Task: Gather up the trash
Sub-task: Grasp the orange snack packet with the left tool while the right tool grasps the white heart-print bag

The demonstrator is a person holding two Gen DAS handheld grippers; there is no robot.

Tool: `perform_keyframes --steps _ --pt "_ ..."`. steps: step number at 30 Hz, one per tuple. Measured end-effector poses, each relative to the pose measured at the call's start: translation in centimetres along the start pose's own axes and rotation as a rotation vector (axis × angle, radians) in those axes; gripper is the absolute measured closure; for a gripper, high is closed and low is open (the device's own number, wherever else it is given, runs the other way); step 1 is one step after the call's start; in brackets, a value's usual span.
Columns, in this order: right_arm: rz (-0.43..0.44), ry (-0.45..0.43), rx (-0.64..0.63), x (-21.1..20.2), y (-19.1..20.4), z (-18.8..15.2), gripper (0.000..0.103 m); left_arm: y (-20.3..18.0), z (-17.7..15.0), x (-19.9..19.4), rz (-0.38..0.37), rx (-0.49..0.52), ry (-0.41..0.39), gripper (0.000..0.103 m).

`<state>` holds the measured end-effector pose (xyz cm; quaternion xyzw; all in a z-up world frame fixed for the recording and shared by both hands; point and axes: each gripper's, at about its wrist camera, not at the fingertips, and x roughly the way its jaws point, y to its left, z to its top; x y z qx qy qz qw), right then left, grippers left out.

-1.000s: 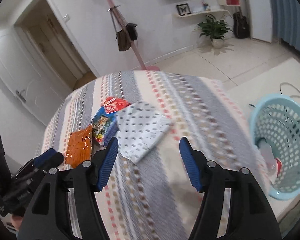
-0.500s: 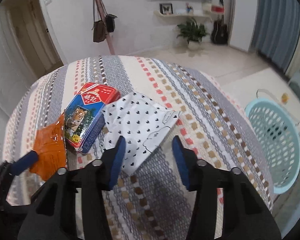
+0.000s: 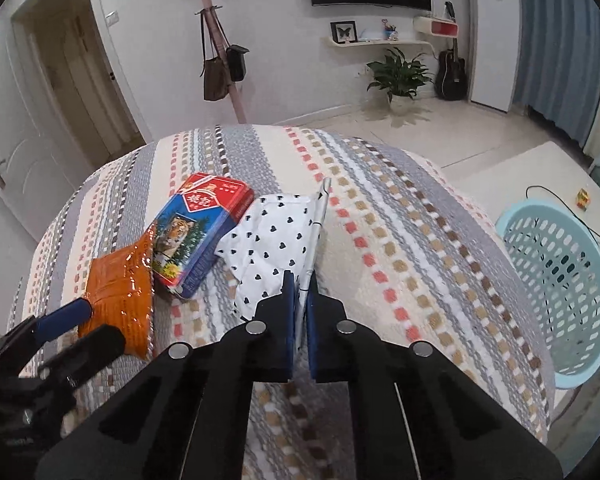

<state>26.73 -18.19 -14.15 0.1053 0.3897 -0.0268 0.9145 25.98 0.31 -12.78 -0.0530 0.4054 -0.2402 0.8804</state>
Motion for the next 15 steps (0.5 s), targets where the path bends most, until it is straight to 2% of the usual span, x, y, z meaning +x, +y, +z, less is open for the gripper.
perform_keyframes --steps 4,9,14,15 --pt "0.035 0.004 0.0 -0.4 -0.7 0.1 0.101 -1.1 0.1 1.0 0.075 0.047 0.034 0.017" --pt "0.096 0.0 -0.017 -1.9 -1.7 0.1 0.101 -2.4 0.3 2.2 0.207 0.086 0.074 0.012" --pt "0.097 -0.053 -0.084 -4.3 -2.9 0.5 0.101 -3.3 0.8 3.4 0.313 0.137 0.097 0.012" --pt "0.099 -0.058 -0.087 -4.5 -3.3 0.6 0.101 -3.1 0.9 3.4 0.316 0.135 0.094 0.017"
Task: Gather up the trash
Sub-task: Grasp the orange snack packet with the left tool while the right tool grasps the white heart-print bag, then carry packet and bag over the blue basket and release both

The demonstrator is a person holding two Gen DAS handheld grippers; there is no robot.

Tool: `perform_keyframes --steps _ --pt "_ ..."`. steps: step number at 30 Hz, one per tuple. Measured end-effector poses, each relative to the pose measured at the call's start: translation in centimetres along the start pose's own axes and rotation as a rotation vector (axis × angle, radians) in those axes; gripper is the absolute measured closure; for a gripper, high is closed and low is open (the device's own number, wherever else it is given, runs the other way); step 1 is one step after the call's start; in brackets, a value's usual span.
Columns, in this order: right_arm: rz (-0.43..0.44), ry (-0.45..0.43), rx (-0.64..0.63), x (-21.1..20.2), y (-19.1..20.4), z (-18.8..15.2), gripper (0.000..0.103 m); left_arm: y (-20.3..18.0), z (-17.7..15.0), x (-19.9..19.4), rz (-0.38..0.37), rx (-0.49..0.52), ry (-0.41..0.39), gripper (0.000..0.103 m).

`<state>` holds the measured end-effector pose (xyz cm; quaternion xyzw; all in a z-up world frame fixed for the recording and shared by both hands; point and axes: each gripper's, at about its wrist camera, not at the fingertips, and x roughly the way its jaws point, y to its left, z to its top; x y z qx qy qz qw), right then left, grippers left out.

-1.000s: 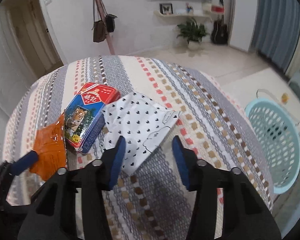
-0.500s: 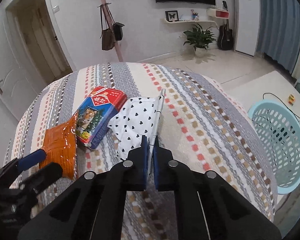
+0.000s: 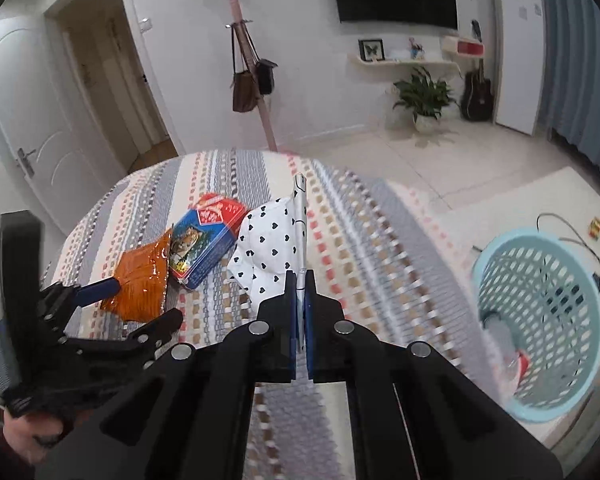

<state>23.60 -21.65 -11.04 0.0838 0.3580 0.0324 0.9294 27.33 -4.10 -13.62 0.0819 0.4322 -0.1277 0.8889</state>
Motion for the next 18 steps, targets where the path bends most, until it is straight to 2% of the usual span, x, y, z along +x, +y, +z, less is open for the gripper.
perform_keyframes --steps 1,3,4,6,8,11,14,18 --pt "0.003 -0.007 -0.002 -0.3 -0.4 0.1 0.101 0.0 0.1 -0.1 0.003 0.0 -0.007 0.02" --pt "0.017 -0.02 0.006 -1.0 -1.4 0.1 0.101 0.0 0.1 -0.4 0.013 0.005 -0.022 0.045" --pt "0.023 -0.025 0.012 -1.3 -1.8 0.1 0.101 0.1 0.1 -0.7 0.015 0.004 -0.025 0.051" --pt "0.027 -0.034 0.024 -1.6 -2.6 0.2 0.101 0.5 0.1 -1.0 0.016 -0.008 -0.028 0.079" --pt "0.026 -0.042 0.045 -2.0 -3.5 0.3 0.101 1.0 0.1 -1.4 -0.028 -0.032 -0.032 0.092" --pt "0.021 -0.062 0.083 -3.0 -5.5 0.3 0.101 1.5 0.2 -2.5 -0.075 -0.058 -0.074 0.098" --pt "0.007 -0.081 0.124 -4.1 -7.4 0.2 0.101 0.9 0.7 -4.3 -0.146 -0.063 -0.12 0.099" --pt "-0.023 -0.111 0.176 -5.4 -10.2 0.2 0.101 -2.5 2.3 -7.5 -0.23 -0.012 -0.203 0.099"
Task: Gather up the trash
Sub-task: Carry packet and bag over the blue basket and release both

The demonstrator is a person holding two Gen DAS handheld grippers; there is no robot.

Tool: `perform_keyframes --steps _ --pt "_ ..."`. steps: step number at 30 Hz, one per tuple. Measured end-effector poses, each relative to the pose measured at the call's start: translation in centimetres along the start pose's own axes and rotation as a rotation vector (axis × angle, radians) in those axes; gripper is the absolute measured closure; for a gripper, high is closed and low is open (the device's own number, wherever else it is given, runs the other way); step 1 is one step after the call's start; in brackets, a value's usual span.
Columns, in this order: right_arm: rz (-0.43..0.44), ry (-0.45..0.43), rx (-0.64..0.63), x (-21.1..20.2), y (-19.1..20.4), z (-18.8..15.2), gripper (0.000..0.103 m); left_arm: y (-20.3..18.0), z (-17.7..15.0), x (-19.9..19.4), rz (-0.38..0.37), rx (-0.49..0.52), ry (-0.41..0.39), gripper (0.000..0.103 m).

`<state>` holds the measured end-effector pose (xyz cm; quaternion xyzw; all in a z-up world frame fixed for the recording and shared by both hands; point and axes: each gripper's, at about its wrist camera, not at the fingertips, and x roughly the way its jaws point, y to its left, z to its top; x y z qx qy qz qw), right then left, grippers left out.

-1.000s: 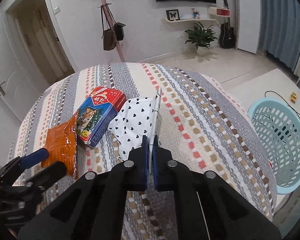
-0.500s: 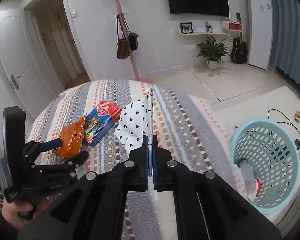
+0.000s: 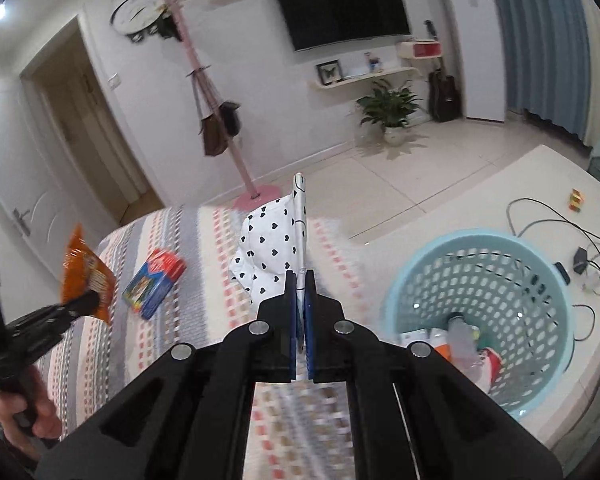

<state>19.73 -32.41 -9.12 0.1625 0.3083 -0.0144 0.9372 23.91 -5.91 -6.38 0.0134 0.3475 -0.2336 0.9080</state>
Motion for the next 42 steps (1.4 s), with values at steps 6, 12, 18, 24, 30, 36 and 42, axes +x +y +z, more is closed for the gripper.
perform_keyframes --steps 6,12,18,24,30,36,42 --pt "-0.075 -0.043 0.059 -1.8 -4.3 0.7 0.101 -7.6 2.8 0.8 -0.171 0.095 -0.042 0.099" --pt "-0.155 -0.024 0.131 -2.1 -9.2 0.1 0.101 -14.0 3.5 5.1 -0.258 0.178 0.005 0.099" --pt "-0.218 0.031 0.182 -1.0 -13.0 -0.9 0.101 -18.5 2.4 9.7 -0.326 0.225 0.092 0.099" --pt "-0.251 0.078 0.225 0.3 -15.1 -1.5 0.101 -20.8 1.2 12.8 -0.376 0.267 0.164 0.099" --pt "-0.275 0.107 0.241 1.0 -16.0 -1.7 0.101 -20.0 0.9 14.3 -0.389 0.236 0.212 0.076" --pt "-0.267 0.141 0.265 1.6 -16.6 -2.3 0.1 -18.7 0.9 13.9 -0.406 0.205 0.201 0.044" --pt "-0.252 0.142 0.283 1.3 -16.7 -2.3 0.088 -18.2 1.2 13.3 -0.426 0.169 0.176 0.03"
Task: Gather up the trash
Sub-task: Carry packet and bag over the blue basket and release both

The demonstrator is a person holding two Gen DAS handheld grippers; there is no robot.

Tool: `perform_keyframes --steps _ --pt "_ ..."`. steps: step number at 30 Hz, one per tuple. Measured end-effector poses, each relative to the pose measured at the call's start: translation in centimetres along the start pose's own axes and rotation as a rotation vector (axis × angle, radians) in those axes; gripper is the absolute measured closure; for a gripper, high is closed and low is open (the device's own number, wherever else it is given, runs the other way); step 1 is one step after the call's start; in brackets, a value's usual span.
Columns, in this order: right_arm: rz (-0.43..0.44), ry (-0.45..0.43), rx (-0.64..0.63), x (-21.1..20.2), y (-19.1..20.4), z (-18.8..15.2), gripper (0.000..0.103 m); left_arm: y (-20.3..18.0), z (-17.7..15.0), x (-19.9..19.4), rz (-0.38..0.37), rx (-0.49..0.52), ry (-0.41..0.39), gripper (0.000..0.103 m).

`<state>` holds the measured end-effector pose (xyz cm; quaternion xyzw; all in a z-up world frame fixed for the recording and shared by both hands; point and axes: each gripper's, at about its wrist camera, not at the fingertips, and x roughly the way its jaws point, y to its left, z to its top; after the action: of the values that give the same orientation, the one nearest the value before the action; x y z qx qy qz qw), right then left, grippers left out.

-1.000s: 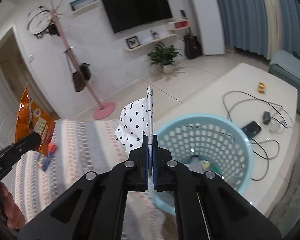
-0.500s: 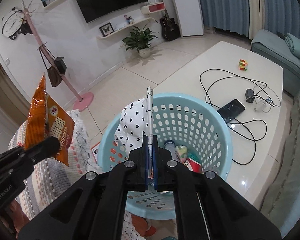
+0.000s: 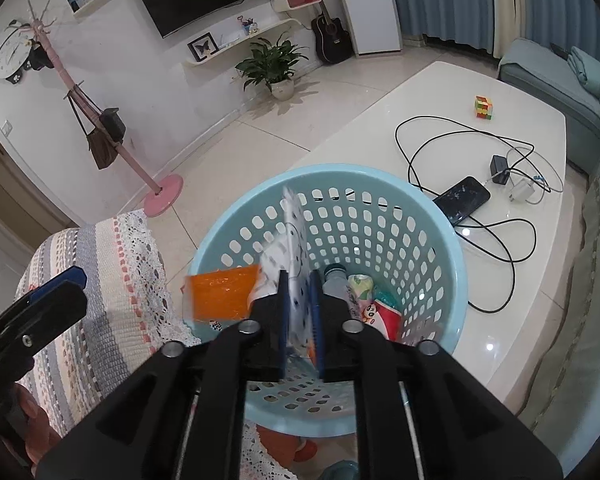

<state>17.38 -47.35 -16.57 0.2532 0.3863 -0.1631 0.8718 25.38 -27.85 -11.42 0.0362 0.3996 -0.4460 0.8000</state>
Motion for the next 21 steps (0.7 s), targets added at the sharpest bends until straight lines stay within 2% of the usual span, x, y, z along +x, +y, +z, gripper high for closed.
perform_keyframes --steps 5,12,17,21 --pt "0.004 -0.021 0.014 -0.8 -0.2 0.1 0.06 0.4 0.0 -0.5 0.007 -0.017 -0.014 0.026" --pt "0.016 -0.037 -0.012 -1.8 0.9 0.3 0.056 1.9 -0.5 -2.5 0.026 -0.071 -0.061 0.026" --pt "0.025 -0.068 -0.091 -3.2 3.3 0.2 0.051 3.3 -0.7 -4.5 0.035 -0.117 -0.097 0.026" --pt "0.048 -0.091 -0.153 -4.2 5.5 0.0 0.049 4.8 -1.2 -6.9 0.069 -0.16 -0.137 0.026"
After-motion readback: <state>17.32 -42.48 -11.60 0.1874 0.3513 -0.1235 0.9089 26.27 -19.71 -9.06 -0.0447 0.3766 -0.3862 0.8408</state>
